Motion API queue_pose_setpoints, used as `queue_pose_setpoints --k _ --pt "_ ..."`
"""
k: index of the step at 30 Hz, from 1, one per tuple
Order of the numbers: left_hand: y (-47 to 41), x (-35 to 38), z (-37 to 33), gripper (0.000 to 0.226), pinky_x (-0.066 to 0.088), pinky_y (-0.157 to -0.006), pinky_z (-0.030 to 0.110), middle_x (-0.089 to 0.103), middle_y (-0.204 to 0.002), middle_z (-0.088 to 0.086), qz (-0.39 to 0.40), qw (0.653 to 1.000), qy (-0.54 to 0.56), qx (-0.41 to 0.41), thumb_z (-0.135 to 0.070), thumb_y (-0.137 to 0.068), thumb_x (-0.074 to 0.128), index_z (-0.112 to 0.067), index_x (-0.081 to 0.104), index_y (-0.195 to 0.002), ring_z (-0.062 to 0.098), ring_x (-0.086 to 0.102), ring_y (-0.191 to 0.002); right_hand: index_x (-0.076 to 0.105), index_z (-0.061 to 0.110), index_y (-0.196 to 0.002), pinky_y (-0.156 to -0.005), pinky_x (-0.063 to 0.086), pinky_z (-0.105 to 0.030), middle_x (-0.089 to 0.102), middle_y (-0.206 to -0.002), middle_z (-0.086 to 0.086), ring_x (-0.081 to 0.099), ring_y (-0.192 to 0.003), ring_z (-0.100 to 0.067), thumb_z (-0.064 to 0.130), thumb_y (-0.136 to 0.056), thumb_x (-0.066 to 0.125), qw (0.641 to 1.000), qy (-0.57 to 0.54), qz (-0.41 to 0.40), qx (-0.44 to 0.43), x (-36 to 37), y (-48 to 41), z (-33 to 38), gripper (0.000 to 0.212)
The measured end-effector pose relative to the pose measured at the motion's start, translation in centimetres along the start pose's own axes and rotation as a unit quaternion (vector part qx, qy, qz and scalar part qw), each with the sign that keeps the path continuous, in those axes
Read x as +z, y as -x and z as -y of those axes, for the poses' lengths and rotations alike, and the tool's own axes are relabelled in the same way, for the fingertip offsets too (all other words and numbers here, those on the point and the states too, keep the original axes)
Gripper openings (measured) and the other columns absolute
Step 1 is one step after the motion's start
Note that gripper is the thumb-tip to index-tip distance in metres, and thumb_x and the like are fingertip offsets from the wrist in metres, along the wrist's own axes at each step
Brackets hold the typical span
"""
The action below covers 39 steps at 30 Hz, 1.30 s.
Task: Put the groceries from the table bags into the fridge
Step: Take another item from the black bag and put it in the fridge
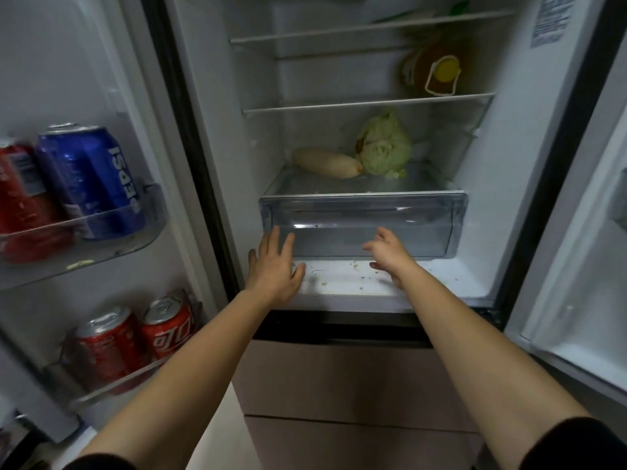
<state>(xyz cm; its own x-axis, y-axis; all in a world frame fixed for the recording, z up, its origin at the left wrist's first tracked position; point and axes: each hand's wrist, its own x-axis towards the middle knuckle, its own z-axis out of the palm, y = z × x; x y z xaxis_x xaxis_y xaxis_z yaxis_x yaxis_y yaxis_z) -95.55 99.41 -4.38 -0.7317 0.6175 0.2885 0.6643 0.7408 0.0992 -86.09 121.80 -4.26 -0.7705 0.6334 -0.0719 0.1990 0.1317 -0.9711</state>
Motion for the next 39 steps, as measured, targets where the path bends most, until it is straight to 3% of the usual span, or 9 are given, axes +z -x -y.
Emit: queue_pose_setpoints --k 5,9,15,18,21,26,29,33,39 --pt "-6.7 0.0 -1.6 0.080 0.013 -0.120 0.056 -0.013 -0.165 0.006 0.016 0.999 -0.031 0.018 -0.048 -0.098 0.045 -0.019 -0.001 -0.158 0.027 -0.007 -0.152 0.016 0.017 -0.158 -0.106 0.048 -0.046 0.031 -0.158 -0.007 0.044 -0.136 -0.025 0.003 -0.097 0.051 0.976 -0.216 -0.006 0.037 0.2 -4.2 0.7 0.071" --pt "-10.9 0.2 -3.3 0.085 0.008 -0.120 0.058 -0.017 -0.165 0.002 0.041 0.999 -0.019 0.027 -0.043 -0.097 0.051 -0.020 -0.004 -0.158 0.025 -0.014 -0.151 0.015 0.015 -0.157 -0.100 0.050 -0.047 0.042 -0.149 -0.010 0.050 -0.127 -0.022 -0.003 -0.096 0.051 0.940 -0.338 -0.019 0.046 -0.4 -6.8 0.6 0.073" --pt "-12.2 1.4 -3.8 0.091 0.006 -0.117 0.063 -0.011 -0.165 -0.001 0.046 0.998 -0.020 0.028 -0.038 -0.092 0.059 -0.025 -0.005 -0.157 0.023 -0.012 -0.152 0.040 0.021 -0.134 -0.080 0.055 -0.038 0.060 -0.123 -0.002 0.060 -0.116 -0.022 -0.002 -0.096 0.050 0.896 -0.442 0.022 0.034 -1.1 -7.4 1.1 0.045" --pt "-11.5 0.8 -3.8 0.091 0.011 -0.117 0.063 -0.001 -0.165 0.000 0.024 0.999 -0.009 0.029 -0.035 -0.089 0.062 -0.025 0.002 -0.157 0.024 -0.005 -0.151 0.046 0.020 -0.128 -0.079 0.054 -0.036 0.064 -0.119 -0.004 0.066 -0.106 -0.019 0.002 -0.095 0.053 0.894 -0.447 0.017 0.031 -1.2 -6.9 1.1 0.038" --pt "-9.3 0.4 -4.2 0.086 0.016 -0.117 0.061 0.002 -0.164 0.000 -0.003 1.000 0.001 0.024 -0.038 -0.091 0.058 -0.024 0.003 -0.156 0.025 -0.003 -0.151 0.055 0.019 -0.109 -0.078 0.052 -0.035 0.066 -0.110 -0.004 0.067 -0.102 -0.019 0.020 -0.098 0.054 0.898 -0.439 0.013 0.025 -0.9 -5.5 0.8 0.011" --pt "-6.2 -0.2 -4.3 0.083 0.024 -0.115 0.058 0.007 -0.163 0.003 -0.044 0.998 -0.017 0.028 -0.043 -0.096 0.048 -0.018 -0.002 -0.157 0.028 0.003 -0.149 0.055 0.023 -0.112 -0.089 0.050 -0.038 0.070 -0.111 -0.003 0.068 -0.106 -0.020 0.061 -0.092 0.053 0.918 -0.397 -0.001 0.009 -0.9 -2.0 1.1 0.043" --pt "-4.5 -0.6 -4.3 0.081 0.028 -0.112 0.052 0.019 -0.159 0.005 -0.080 0.996 -0.027 0.037 -0.042 -0.093 0.049 -0.015 0.007 -0.157 0.029 0.013 -0.144 0.056 0.026 -0.110 -0.089 0.052 -0.037 0.072 -0.110 -0.001 0.071 -0.102 -0.018 0.060 -0.092 0.055 0.932 -0.363 -0.024 0.007 -0.6 -0.2 1.3 0.038" --pt "-1.6 -0.2 -4.5 0.075 0.031 -0.108 0.050 0.027 -0.156 0.006 -0.121 0.992 -0.003 0.032 -0.037 -0.090 0.053 -0.015 0.021 -0.154 0.029 0.018 -0.141 0.058 0.024 -0.106 -0.077 0.051 -0.032 0.074 -0.104 -0.001 0.074 -0.092 -0.016 0.051 -0.096 0.057 0.938 -0.339 -0.072 -0.007 -0.2 2.5 0.7 0.029" --pt "1.9 0.3 -4.9 0.072 0.041 -0.095 0.050 0.046 -0.143 0.011 -0.184 0.982 0.026 0.037 -0.027 -0.077 0.061 -0.009 0.042 -0.144 0.034 0.034 -0.133 0.057 0.021 -0.103 -0.068 0.050 -0.032 0.074 -0.102 -0.005 0.075 -0.090 -0.018 0.050 -0.096 0.058 0.940 -0.321 -0.113 -0.039 0.0 6.2 -0.6 0.030"
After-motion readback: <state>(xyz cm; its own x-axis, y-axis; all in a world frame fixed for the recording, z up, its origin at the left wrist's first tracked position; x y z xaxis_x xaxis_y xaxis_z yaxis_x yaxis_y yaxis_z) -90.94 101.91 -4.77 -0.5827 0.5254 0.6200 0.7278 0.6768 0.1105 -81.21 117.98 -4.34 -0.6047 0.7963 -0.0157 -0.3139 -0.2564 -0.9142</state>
